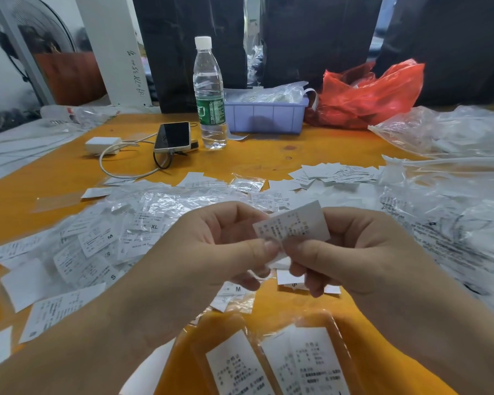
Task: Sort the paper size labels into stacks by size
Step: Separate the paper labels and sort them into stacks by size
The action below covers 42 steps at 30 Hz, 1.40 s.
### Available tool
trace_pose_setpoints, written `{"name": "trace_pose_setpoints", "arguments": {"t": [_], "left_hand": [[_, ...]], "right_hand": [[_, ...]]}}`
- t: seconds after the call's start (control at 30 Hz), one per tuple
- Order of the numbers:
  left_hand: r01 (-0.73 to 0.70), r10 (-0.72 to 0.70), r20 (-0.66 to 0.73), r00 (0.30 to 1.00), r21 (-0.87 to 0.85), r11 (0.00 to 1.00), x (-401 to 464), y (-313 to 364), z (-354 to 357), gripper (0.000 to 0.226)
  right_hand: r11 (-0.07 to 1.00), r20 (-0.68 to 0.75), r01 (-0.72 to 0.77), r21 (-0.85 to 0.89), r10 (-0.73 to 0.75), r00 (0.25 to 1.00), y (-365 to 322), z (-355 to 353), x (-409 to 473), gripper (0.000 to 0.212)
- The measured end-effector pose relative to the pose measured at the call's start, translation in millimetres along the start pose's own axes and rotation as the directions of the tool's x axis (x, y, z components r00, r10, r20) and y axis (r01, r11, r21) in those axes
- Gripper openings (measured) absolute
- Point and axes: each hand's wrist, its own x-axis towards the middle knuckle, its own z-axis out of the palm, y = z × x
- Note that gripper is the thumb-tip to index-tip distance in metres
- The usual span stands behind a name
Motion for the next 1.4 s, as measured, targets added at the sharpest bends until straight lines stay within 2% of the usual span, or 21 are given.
{"name": "trace_pose_setpoints", "arguments": {"t": [0.2,0.5,0.73,0.9,1.07,1.27,1.4], "left_hand": [[-0.011,0.011,-0.011,1.000,0.015,1.000,-0.3,0.0,-2.0,0.008],[-0.027,0.025,-0.051,0.998,-0.038,0.999,0.7,-0.5,-1.1,0.018],[-0.055,0.050,-0.094,0.994,-0.050,0.997,-1.8,0.6,-2.6,0.011],[-0.090,0.081,-0.122,0.989,-0.069,0.994,-1.0,1.6,0.2,0.017],[-0.111,0.099,-0.119,0.988,-0.102,0.989,-1.7,2.4,2.4,0.024],[-0.103,0.093,-0.098,0.991,-0.098,0.990,-1.2,-1.1,1.8,0.022],[-0.080,0.073,-0.078,0.994,-0.081,0.994,-1.4,-1.9,1.1,0.017]], "right_hand": [[1.000,0.004,-0.003,0.023,0.003,1.000,-0.6,-1.2,0.5,0.017],[0.996,-0.115,0.077,-0.054,-0.082,0.990,0.3,5.0,-4.8,0.016],[0.997,-0.169,0.074,0.025,-0.069,0.983,-1.1,0.9,-2.8,0.016],[0.995,-0.231,0.087,0.050,-0.073,0.970,-2.6,-0.1,-3.7,0.017],[0.992,-0.232,0.116,0.049,-0.102,0.967,-3.2,5.6,-6.1,0.017],[0.997,-0.133,0.068,-0.020,-0.071,0.989,1.1,5.5,-4.3,0.015],[0.997,-0.127,0.067,-0.041,-0.072,0.989,2.1,3.6,-2.4,0.015]]}}
